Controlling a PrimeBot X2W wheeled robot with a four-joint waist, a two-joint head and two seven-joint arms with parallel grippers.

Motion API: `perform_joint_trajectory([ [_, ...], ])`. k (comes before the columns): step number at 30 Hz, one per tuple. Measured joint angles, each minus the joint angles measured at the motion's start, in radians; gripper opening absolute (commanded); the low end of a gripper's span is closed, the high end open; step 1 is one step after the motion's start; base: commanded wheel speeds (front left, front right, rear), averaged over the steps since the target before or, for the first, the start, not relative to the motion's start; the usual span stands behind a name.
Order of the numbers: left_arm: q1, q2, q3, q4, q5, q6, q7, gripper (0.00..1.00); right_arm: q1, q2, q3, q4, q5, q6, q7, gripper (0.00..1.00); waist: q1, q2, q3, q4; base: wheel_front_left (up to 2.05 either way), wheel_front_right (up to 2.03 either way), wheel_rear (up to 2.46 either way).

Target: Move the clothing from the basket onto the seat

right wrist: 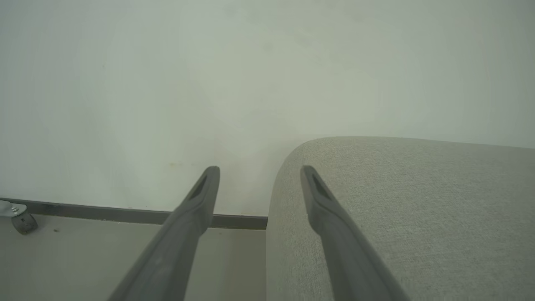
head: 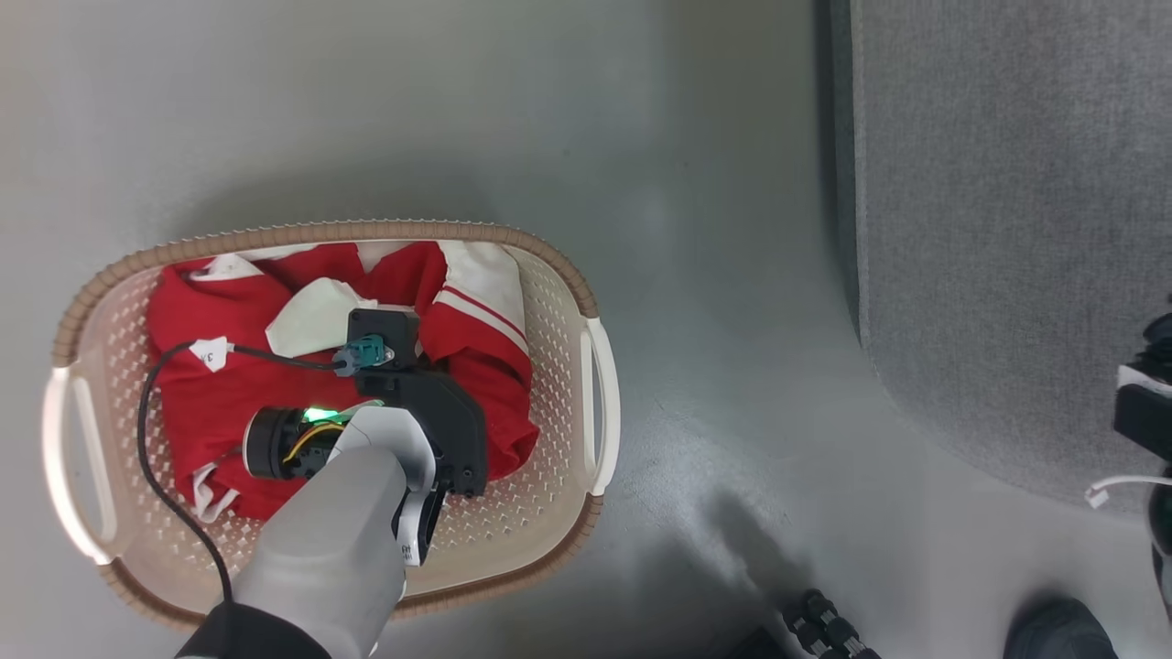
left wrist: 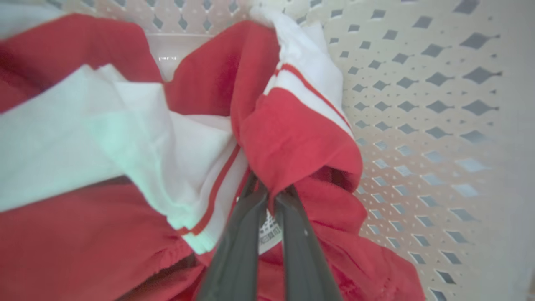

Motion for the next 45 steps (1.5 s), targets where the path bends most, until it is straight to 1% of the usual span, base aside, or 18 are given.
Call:
perform_joint_trajectory([
  [2,0.002,0.000,-0.007,0.000,-0.003,0.000,-0.010,0.00,-0.002,0.000,0.010,0.020,0.000,0.002,0.000,1.00,-0.0001,0.0000,-0.011,0.004,0.00,0.00,0.00],
  [7,0.019,0.000,-0.016,-0.004,-0.038,0.000,-0.035,0.00,-0.020,0.003,0.045,0.072,0.000,0.023,-0.001,1.00,-0.0001,0.0000,-0.049,0.013,0.00,0.00,0.00],
  [9,0.047,0.000,-0.027,-0.005,-0.043,0.000,-0.053,0.00,-0.021,0.005,0.069,0.121,0.000,0.036,-0.009,1.00,-0.0001,0.0000,-0.085,0.020,0.00,0.00,0.00],
  [14,0.079,0.000,-0.052,-0.009,-0.045,0.000,-0.082,0.00,-0.020,0.012,0.093,0.187,-0.001,0.049,-0.010,1.00,-0.0001,0.0000,-0.140,0.028,0.00,0.00,0.00],
  [19,0.108,0.000,-0.076,-0.020,-0.045,0.000,-0.112,0.00,-0.018,0.014,0.093,0.241,-0.001,0.053,-0.015,1.00,-0.0002,0.0000,-0.204,0.038,0.00,0.00,0.00],
  [26,0.151,-0.001,-0.084,-0.041,-0.058,0.000,-0.137,0.00,-0.001,0.012,0.092,0.304,-0.001,0.062,-0.018,1.00,-0.0002,-0.0001,-0.299,0.059,0.00,0.00,0.00],
  [29,0.169,-0.001,-0.083,-0.046,-0.061,0.000,-0.146,0.00,0.018,0.011,0.091,0.340,-0.001,0.063,-0.018,1.00,-0.0002,-0.0001,-0.340,0.071,0.00,0.00,0.00],
  [31,0.184,-0.001,-0.081,-0.046,-0.071,0.000,-0.150,0.00,0.030,0.012,0.092,0.359,0.000,0.070,-0.019,1.00,-0.0002,-0.0001,-0.368,0.079,0.00,0.00,0.00],
  [34,0.206,-0.001,-0.078,-0.047,-0.095,0.000,-0.158,0.00,0.045,0.012,0.092,0.388,0.001,0.070,-0.019,1.00,-0.0002,-0.0001,-0.411,0.092,0.00,0.00,0.00],
  [38,0.233,-0.002,-0.073,-0.046,-0.096,-0.002,-0.167,0.00,0.075,0.014,0.093,0.423,0.002,0.070,-0.026,1.00,-0.0003,-0.0001,-0.469,0.108,0.00,0.00,0.00],
  [45,0.266,-0.004,-0.050,-0.046,-0.097,-0.020,-0.178,0.00,0.129,0.017,0.095,0.457,0.005,0.071,-0.026,1.00,-0.0002,-0.0001,-0.557,0.130,0.00,0.00,0.00],
])
